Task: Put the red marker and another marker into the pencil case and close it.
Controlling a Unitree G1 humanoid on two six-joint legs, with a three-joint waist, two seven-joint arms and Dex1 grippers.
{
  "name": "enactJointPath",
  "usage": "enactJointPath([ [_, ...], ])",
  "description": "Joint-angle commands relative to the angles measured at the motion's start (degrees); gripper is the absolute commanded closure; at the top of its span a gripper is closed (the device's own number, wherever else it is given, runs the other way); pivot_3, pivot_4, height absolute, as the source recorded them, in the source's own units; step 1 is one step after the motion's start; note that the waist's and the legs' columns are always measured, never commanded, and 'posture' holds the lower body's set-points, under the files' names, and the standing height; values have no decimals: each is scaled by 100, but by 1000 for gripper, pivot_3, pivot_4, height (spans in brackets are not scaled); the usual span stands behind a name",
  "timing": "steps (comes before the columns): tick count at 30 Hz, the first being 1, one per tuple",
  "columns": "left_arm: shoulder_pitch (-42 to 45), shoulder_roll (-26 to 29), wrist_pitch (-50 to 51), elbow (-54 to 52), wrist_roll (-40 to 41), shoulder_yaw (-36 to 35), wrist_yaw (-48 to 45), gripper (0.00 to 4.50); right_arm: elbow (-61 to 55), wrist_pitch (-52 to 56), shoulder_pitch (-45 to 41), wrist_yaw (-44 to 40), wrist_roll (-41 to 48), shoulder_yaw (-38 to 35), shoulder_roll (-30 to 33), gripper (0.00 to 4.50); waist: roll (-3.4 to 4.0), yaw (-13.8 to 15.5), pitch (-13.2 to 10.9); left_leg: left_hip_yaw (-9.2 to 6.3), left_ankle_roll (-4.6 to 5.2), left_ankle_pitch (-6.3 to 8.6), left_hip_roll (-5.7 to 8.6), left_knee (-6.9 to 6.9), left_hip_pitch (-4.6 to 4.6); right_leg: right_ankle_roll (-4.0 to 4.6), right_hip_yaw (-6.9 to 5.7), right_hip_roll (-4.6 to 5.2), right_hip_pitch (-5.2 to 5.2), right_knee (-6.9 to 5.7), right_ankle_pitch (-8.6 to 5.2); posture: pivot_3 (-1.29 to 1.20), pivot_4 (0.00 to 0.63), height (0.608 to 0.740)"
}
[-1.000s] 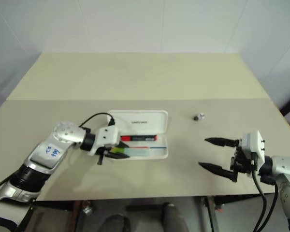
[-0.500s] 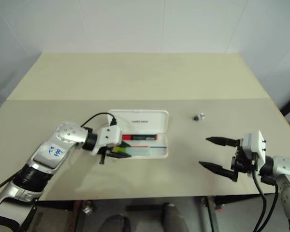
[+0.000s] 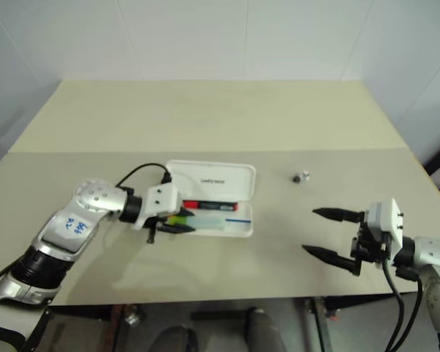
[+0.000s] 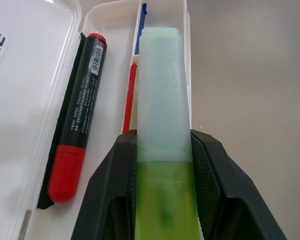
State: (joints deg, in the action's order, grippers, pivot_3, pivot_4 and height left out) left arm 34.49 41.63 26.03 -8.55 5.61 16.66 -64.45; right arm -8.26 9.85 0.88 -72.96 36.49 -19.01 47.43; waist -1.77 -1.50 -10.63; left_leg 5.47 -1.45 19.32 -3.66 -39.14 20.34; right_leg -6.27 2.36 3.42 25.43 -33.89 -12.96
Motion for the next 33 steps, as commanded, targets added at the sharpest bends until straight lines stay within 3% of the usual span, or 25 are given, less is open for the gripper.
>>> enactJointPath([
  [1, 33, 92, 58, -271, 52, -169, 19, 3408, 3, -115, -34, 2, 28, -234, 26, 0, 0, 0, 0, 0, 0, 0, 0, 0, 0, 0, 0, 0, 0, 0, 0, 0, 150, 740],
  [25, -138, 272, 15, -272, 8, -150, 22, 3408, 99, -166, -78, 19, -35, -208, 35, 0, 0, -2, 0, 1, 0, 0, 0, 0, 0, 0, 1, 0, 0, 1, 0, 0, 150, 740],
  [33, -124, 245, -5, -294, 25, -125, 4, 681, 125, -173, -101, 12, -54, -201, 35, 0, 0, -5, 0, 1, 0, 0, 0, 0, 0, 0, 1, 0, 0, 0, 0, 0, 150, 740],
])
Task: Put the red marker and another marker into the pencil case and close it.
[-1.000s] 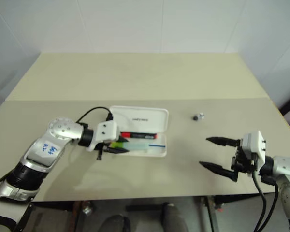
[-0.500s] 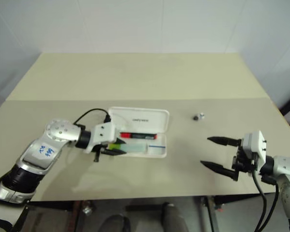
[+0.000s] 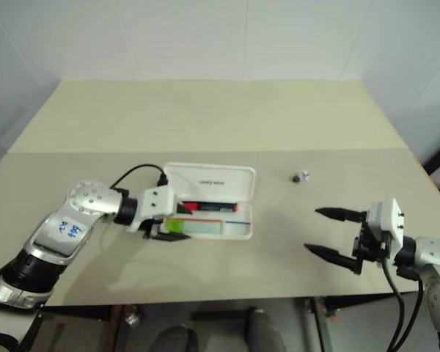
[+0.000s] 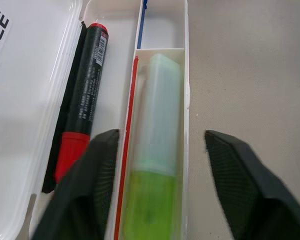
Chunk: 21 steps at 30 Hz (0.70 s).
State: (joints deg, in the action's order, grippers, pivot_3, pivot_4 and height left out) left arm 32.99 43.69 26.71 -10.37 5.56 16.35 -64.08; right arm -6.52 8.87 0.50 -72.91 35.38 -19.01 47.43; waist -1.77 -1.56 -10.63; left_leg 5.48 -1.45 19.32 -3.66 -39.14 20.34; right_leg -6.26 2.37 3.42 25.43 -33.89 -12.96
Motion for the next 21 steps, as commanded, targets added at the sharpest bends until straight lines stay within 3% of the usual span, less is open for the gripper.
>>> enactJointPath([
  [1, 25, 39, -68, -119, 35, -96, -34, 339, -48, -74, -65, 6, 55, -203, 37, 0, 0, 2, 0, 0, 0, 0, 0, 0, 0, 0, 0, 0, 0, 0, 0, 0, 150, 740],
  [2, 25, 42, -65, -124, 39, -102, -36, 22, -55, -69, -66, 11, 54, -203, 40, 0, 0, 3, 0, 0, 0, 0, 0, 0, 0, 0, 0, 0, 0, 0, 0, 0, 150, 740],
  [10, -31, -104, 28, -413, 450, -388, 9, 22, -68, -39, -216, 257, -59, -149, 20, 0, 0, -2, 0, 0, 0, 0, 0, 0, 0, 0, 0, 0, 0, 0, 0, 0, 150, 740],
  [13, -282, -403, -420, -568, 1251, -901, -241, 22, 220, -93, -682, 963, -496, 13, -154, 0, 0, -25, 0, 2, 0, 0, 0, 0, -1, 0, 2, 0, 0, 0, 0, 0, 150, 740],
  [17, -578, -641, -302, -574, 2101, -1455, -372, 22, 879, -182, -1433, 1970, -1290, 367, -533, 0, 0, -22, 0, 9, 0, -1, -1, -1, -3, 4, 7, 0, 1, -4, -1, 0, 150, 740],
  [21, -737, -551, -373, -523, 2334, -1628, -501, 22, 1451, -12, -1876, 2760, -1881, 652, -815, 0, 2, -20, 0, 7, 0, -3, -1, 0, -5, 4, 7, -1, 1, -7, -1, 0, 150, 740],
])
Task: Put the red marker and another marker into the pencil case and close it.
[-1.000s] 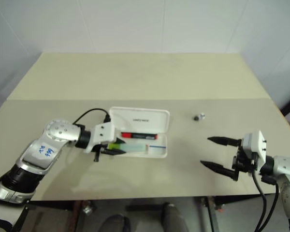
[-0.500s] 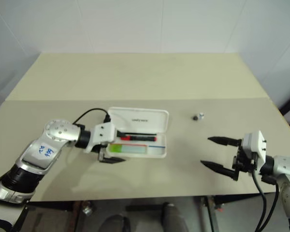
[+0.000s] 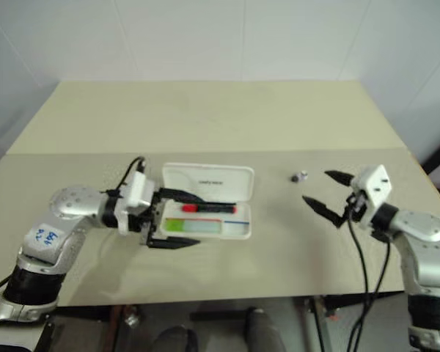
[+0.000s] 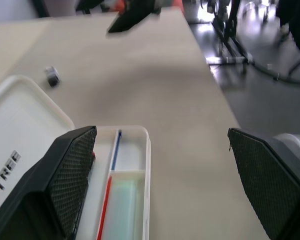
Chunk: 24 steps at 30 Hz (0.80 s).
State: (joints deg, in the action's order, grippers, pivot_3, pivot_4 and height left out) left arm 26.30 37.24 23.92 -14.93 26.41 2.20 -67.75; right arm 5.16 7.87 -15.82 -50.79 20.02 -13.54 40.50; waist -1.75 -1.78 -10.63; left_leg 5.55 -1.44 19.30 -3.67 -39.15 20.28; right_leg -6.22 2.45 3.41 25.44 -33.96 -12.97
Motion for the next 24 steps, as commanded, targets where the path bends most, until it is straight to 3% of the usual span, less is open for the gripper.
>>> enactJointPath([
  [1, -97, 64, -274, 15, 370, -313, -301, 22, 436, 121, -381, 763, -414, 140, -257, 0, 0, 3, 0, -1, 0, 0, 0, 0, 2, -1, 0, 0, 0, 3, 1, 0, 150, 740],
  [8, -185, 26, -599, 415, 928, -835, -746, 22, 1347, -18, -1114, 1588, -809, 267, -793, 0, 2, -6, -1, 2, 2, 1, 1, 1, 5, -4, 0, 2, 1, 10, 3, 0, 150, 740],
  [24, -504, 201, -726, 424, 1342, -1193, -1150, 22, 2098, -17, -1679, 1345, -708, 316, -820, 0, 3, -48, -2, 2, 5, 3, 0, 4, 7, -23, -2, 1, 1, 14, 13, 0, 150, 740],
])
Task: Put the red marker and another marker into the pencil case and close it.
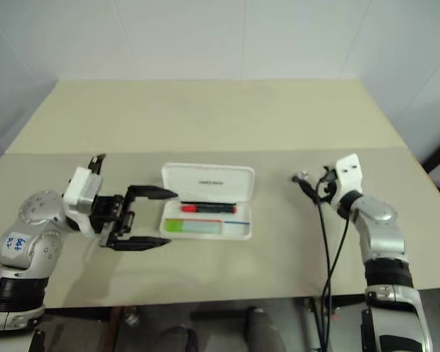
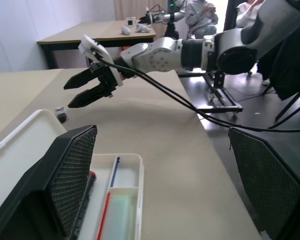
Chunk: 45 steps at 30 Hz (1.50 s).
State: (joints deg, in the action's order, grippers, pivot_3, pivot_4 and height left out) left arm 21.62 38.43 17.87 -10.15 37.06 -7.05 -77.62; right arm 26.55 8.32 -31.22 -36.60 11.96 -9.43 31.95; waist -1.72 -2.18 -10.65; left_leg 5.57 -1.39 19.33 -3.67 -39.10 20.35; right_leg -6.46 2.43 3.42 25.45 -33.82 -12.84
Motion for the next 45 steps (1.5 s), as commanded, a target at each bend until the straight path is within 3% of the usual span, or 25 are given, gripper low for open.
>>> enactJointPath([
  [1, -51, 125, -140, 13, 305, -328, -246, 22, -4, -66, -163, -80, 85, -81, 32, 0, 0, -16, 0, 0, 0, 0, 0, 0, 0, 0, 0, 0, 0, 0, 0, 0, 150, 740],
  [10, -70, 388, -392, 441, 201, -518, -497, 22, -261, 501, -176, 35, 155, -75, -53, 0, 1, -120, -1, -1, 0, 0, -1, 2, 0, 2, -1, 1, 0, 0, -1, 0, 150, 740],
  [18, -23, 310, -389, 379, 212, -406, -429, 22, 160, -29, -583, -836, -241, 433, 326, 0, 3, -128, -2, 0, 1, 0, -1, 6, 1, 0, -2, 0, 1, 4, 0, 0, 150, 740],
  [23, -87, 287, -366, 262, 250, -426, -356, 22, 647, -39, -950, -963, -364, 511, 327, 0, 3, -126, -2, -2, 0, 0, -3, 8, 0, 1, -4, -1, 1, 3, -1, 0, 150, 740],
  [45, -338, 385, -306, 47, 406, -611, -164, 22, 2156, -11, -1573, -165, -238, 178, -349, 0, 6, -160, -3, 0, 1, 2, -4, 16, 8, 0, -5, 1, 2, 1, 0, 0, 150, 740],
])
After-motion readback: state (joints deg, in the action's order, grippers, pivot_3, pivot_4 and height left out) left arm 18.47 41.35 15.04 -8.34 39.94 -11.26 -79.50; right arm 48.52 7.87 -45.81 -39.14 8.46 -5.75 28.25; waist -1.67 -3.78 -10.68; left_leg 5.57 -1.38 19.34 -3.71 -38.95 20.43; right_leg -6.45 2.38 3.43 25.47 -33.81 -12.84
